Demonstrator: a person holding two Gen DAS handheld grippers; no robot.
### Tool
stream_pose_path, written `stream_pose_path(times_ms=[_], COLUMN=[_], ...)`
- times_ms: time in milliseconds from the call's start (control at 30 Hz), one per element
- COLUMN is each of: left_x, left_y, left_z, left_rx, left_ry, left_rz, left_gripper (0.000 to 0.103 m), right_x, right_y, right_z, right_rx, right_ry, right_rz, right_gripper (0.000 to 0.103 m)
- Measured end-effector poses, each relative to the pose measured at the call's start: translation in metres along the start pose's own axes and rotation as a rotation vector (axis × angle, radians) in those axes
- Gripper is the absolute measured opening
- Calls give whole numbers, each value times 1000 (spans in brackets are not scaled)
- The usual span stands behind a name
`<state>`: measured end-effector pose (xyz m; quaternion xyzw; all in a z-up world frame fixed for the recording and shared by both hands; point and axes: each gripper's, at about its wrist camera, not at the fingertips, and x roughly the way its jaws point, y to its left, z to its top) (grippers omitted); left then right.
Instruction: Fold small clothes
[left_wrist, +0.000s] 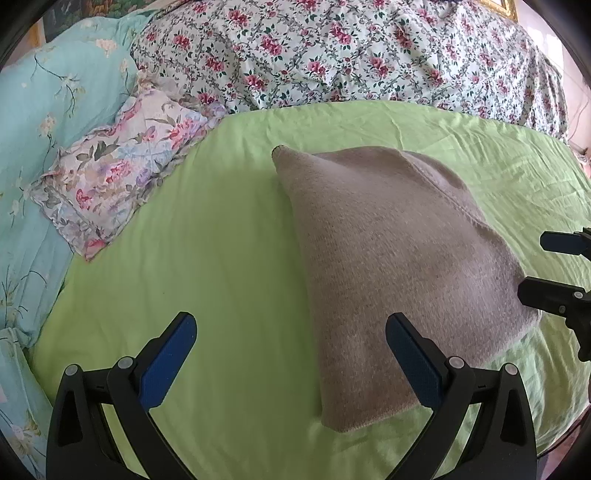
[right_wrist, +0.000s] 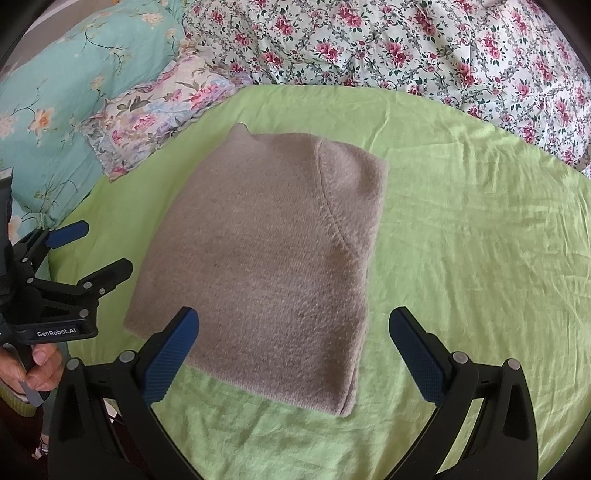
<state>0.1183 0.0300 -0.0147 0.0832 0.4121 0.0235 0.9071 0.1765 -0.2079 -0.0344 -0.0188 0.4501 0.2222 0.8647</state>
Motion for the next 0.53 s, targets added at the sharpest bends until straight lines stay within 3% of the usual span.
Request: stream_pose_path(times_ms=[533], left_x=[7], left_y=[2], left_z=[9], left_rx=[-27], left_ry=[13], left_rz=[-4], left_gripper=[102], right_x=[11], right_y=[-1], right_z=[11], right_rx=[5], right_ry=[9], right_rz=[11], right_gripper=[103])
